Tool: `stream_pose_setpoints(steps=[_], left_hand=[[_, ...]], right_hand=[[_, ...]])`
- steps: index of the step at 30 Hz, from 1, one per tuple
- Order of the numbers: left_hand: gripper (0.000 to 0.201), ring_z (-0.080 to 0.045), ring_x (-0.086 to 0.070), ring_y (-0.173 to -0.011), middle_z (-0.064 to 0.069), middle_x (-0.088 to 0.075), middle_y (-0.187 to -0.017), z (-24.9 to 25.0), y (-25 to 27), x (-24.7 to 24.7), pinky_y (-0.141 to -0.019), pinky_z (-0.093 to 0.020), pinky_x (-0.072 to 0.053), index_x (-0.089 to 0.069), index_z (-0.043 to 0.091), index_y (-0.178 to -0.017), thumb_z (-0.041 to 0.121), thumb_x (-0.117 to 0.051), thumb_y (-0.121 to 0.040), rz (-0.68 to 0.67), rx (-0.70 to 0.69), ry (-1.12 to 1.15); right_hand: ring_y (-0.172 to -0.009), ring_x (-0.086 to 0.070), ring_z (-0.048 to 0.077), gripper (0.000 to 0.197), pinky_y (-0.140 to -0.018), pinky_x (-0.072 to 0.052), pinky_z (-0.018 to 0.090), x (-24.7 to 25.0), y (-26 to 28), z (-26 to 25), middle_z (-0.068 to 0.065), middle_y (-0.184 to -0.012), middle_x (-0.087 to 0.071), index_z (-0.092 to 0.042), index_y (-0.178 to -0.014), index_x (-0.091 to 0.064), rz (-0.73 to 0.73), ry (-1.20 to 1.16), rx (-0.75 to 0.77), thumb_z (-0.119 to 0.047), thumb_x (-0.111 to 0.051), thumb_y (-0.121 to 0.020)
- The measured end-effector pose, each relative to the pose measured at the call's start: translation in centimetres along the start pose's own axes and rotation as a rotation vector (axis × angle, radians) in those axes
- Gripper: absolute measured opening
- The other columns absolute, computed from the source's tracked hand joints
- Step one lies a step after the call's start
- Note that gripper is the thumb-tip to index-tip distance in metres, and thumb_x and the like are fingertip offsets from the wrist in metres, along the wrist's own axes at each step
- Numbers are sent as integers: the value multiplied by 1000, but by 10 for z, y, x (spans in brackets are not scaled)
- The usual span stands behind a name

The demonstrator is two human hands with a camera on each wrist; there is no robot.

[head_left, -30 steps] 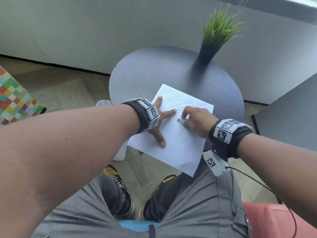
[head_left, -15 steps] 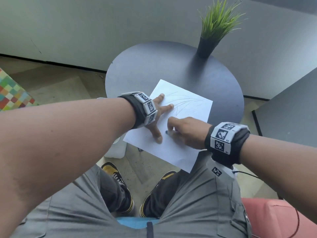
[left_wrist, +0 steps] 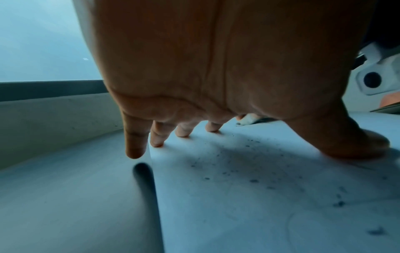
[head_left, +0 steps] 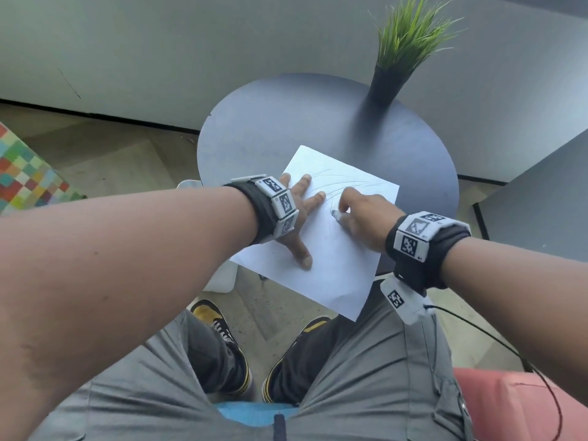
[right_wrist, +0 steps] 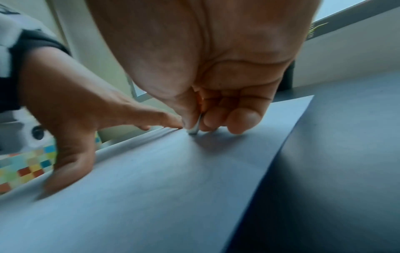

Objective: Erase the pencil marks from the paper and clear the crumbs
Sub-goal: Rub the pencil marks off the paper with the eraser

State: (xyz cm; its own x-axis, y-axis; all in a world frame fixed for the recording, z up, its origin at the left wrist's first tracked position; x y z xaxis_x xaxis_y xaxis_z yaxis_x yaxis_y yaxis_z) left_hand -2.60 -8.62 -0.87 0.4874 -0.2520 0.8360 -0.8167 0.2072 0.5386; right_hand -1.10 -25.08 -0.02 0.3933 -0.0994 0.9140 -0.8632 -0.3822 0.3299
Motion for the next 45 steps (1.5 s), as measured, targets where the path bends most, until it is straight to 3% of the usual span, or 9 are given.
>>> stream_pose_setpoints(steps=[5,9,14,19,23,28,33,37,45], left_hand=[[144,-41,12,-149,-6,23,-163,-1,0,-1,-113,-65,-19,16,36,-154,90,-66,-49,0,-8,16],[140,-45,8,-148,-8,23,-162,1,-1,2,-110,-66,-23,17,43,-152,90,-66,-49,-6,-2,-9],[144,-47,8,-148,-11,24,-162,2,-1,2,-110,-68,-20,18,46,-151,92,-66,-44,-25,0,-1],[142,-46,8,-148,-10,23,-162,2,-1,2,-110,-67,-21,18,47,-151,92,-66,-45,-10,3,8],[142,-46,12,-148,-10,24,-162,6,-1,-1,-110,-68,-20,17,45,-151,98,-58,-43,8,21,43],[144,-48,11,-147,-12,24,-162,10,-2,-1,-109,-69,-21,17,43,-152,97,-60,-42,2,31,41],[145,-47,14,-147,-11,26,-161,11,-1,-3,-110,-67,-21,18,43,-152,96,-61,-43,3,37,52],[144,-48,14,-147,-11,26,-161,10,0,-2,-109,-68,-22,18,43,-152,94,-63,-44,-4,32,57],[143,-48,14,-147,-12,26,-161,9,-1,-2,-110,-68,-21,19,42,-152,95,-61,-45,-2,25,47]], right_hand=[[-90,-58,30,19,-74,-47,38,-21,14,-27,7,-94,-61,-18,-105,-49,-79,55,290,-34,-43,-98],[-94,-57,33,26,-79,-48,38,-2,-9,-1,12,-104,-62,-13,-110,-47,57,5,-29,-35,-42,-97],[-90,-59,32,20,-77,-49,40,-27,27,-30,10,-99,-64,-17,-106,-48,-84,21,289,-33,-41,-98],[-83,-55,31,22,-71,-47,36,-4,11,9,8,-94,-59,-17,-101,-46,46,-6,27,-38,-42,-97],[-85,-53,28,11,-73,-46,38,-24,40,-14,4,-93,-59,-16,-102,-47,-122,53,320,-24,-46,-95],[-84,-54,30,22,-72,-46,37,-5,15,10,7,-93,-58,-17,-99,-44,36,-5,3,-38,-40,-98],[-81,-52,29,11,-68,-44,38,-27,48,-23,5,-91,-57,-16,-97,-38,-133,82,276,-27,-41,-98],[-83,-56,31,23,-73,-49,39,-5,17,8,8,-93,-58,-17,-101,-41,9,59,31,-40,-38,-98],[-82,-54,28,16,-71,-47,36,-15,36,0,6,-95,-60,-18,-102,-43,-92,93,181,-34,-43,-98]])
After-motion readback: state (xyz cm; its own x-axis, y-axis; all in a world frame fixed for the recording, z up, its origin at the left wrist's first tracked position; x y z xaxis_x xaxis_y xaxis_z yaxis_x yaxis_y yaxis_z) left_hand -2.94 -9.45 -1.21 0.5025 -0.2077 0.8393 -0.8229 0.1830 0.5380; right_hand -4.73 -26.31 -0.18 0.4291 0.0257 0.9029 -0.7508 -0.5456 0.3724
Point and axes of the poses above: each hand's wrist, its own y-axis away from the middle knuckle, its own x-axis out of the back of the hand, z = x × y, the point moved 2 cm from there along -y, towards the middle knuckle
